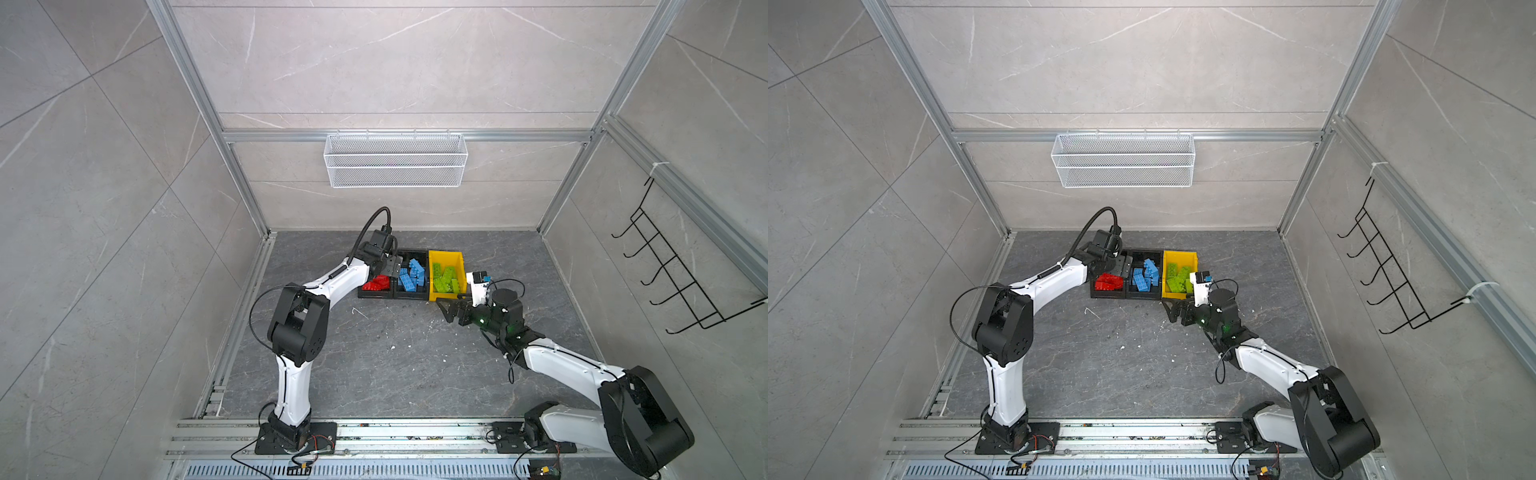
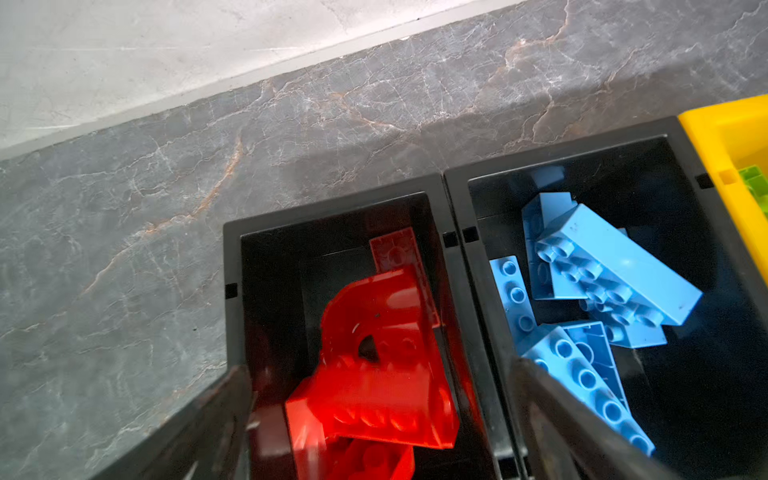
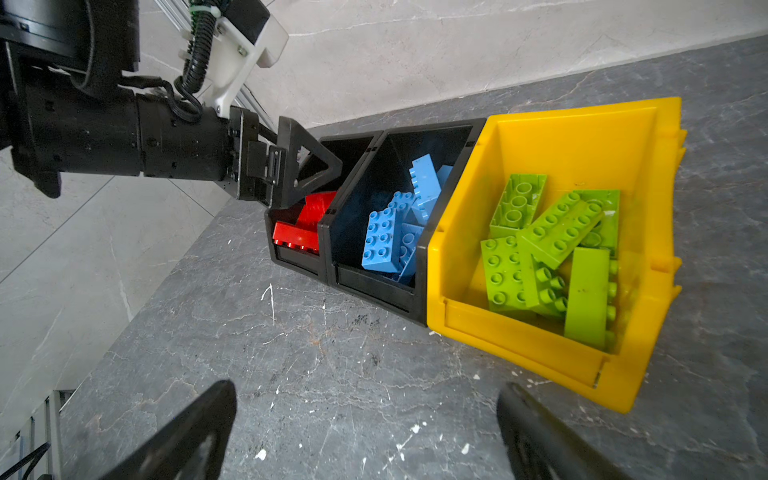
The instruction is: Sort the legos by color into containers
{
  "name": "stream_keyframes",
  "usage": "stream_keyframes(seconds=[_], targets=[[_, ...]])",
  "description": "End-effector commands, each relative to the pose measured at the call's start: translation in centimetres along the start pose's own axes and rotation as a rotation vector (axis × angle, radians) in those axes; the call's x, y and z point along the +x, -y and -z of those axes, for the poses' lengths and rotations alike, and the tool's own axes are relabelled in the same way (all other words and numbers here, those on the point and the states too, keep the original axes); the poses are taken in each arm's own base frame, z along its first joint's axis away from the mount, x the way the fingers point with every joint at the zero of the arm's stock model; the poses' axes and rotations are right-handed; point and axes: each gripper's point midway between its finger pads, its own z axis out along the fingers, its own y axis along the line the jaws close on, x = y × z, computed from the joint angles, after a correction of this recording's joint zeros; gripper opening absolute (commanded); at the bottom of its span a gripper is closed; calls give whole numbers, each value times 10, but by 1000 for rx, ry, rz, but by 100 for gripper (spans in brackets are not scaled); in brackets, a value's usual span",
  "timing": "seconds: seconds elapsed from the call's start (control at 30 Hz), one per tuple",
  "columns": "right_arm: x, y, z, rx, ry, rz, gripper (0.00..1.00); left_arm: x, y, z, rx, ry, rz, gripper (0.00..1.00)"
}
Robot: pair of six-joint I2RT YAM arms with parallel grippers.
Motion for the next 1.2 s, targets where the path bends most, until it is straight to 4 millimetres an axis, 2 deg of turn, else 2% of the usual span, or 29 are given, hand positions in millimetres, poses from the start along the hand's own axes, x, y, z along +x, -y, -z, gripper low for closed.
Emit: stream_keyframes(seconds=[0.0, 0.13, 0.27, 0.37, 0.47, 0.53, 0.63, 0.73, 0.87, 0.93, 1.07, 1.17], targets=[[-12, -5, -1, -10, 22, 8, 100, -30, -11, 22, -24, 101, 24, 100], [-13, -5, 0, -11, 25, 10, 100, -31, -23, 46, -56, 158, 47, 100], [-13, -5, 0, -9, 27, 11, 100, -14, -49, 80, -143, 214, 68, 100], [-14, -5, 0, -3, 29, 3, 100, 12, -76, 109, -199, 300, 105, 100], [-17, 1, 3, 39, 35, 4, 100, 50, -118, 131, -308, 334, 161, 100], [-19, 17, 8, 135, 51, 18, 100, 77, -146, 144, -424, 332, 195, 100], [-25, 50, 23, 351, 64, 62, 100, 113, -177, 164, -542, 380, 239, 100], [-36, 82, 44, 578, 92, 138, 100, 148, -203, 166, -611, 381, 301, 100], [-40, 124, 65, 751, 137, 177, 100, 179, -231, 161, -673, 362, 397, 100], [-44, 135, 72, 765, 158, 188, 100, 179, -235, 155, -655, 404, 391, 100], [-48, 157, 79, 761, 214, 181, 100, 182, -240, 138, -656, 372, 363, 100], [-55, 159, 80, 744, 261, 211, 100, 175, -233, 128, -600, 407, 324, 100]])
